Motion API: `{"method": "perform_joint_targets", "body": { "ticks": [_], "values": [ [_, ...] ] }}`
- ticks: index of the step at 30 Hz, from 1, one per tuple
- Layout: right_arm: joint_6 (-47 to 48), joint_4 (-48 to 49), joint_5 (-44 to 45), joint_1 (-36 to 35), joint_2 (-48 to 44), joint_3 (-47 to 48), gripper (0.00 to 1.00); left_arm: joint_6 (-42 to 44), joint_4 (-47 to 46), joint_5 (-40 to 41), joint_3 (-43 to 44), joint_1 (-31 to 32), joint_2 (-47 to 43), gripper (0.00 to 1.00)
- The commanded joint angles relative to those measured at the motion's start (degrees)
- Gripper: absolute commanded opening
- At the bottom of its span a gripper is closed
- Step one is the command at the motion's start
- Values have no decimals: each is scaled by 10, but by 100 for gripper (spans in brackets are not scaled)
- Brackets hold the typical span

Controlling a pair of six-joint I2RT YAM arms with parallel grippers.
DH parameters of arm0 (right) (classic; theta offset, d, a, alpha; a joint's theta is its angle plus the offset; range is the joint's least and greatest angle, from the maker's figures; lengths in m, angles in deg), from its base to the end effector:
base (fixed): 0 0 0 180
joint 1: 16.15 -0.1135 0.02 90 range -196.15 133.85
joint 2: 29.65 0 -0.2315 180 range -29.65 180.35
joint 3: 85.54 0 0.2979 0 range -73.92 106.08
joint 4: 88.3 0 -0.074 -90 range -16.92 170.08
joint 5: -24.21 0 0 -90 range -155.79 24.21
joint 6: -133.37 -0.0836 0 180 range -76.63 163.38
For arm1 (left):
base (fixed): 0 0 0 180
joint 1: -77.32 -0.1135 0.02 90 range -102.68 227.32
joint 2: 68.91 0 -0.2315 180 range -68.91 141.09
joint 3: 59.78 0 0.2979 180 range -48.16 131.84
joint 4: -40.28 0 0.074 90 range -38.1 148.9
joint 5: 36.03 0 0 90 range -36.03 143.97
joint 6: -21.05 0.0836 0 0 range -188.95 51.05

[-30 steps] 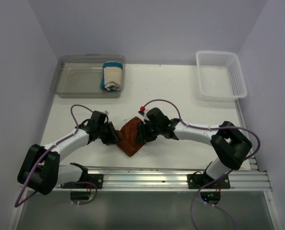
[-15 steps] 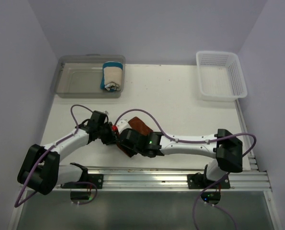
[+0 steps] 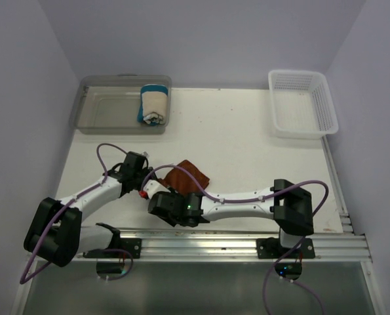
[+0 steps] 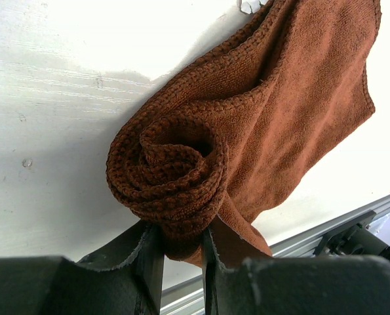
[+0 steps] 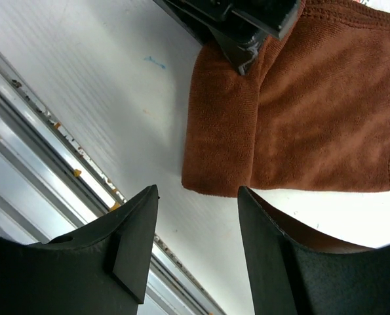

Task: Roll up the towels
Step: Roll the towel

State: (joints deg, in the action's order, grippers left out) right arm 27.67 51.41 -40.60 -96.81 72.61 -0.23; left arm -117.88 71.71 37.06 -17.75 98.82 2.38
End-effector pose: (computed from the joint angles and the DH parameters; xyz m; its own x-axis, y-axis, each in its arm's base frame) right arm 0.1057 0.4236 0.1270 -0.3629 -0.6976 -0.6178 -0.7867 0.5847 -0.1981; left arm 0.2525 -0.1256 0.0529 -0.8973 -0.4218 -0.1304 -0.2942 0.7915 -0.5357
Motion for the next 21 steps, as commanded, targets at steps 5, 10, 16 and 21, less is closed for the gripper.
{"method": "perform_joint_targets", "body": {
  "ticks": [5, 10, 16, 21],
  "values": [
    [22, 7, 42, -6, 45, 38, 55, -5, 12, 1, -3, -2, -5, 27],
    [24, 20, 64, -6, 72, 37, 54, -7, 11, -1, -1, -3, -6, 28],
    [7, 26, 95, -6, 93, 22, 42, -8, 10, -5, -3, -2, -8, 29],
    [-16, 36, 123, -4, 92, 3, 5, -10, 12, -7, -5, -2, -12, 40]
  ]
}}
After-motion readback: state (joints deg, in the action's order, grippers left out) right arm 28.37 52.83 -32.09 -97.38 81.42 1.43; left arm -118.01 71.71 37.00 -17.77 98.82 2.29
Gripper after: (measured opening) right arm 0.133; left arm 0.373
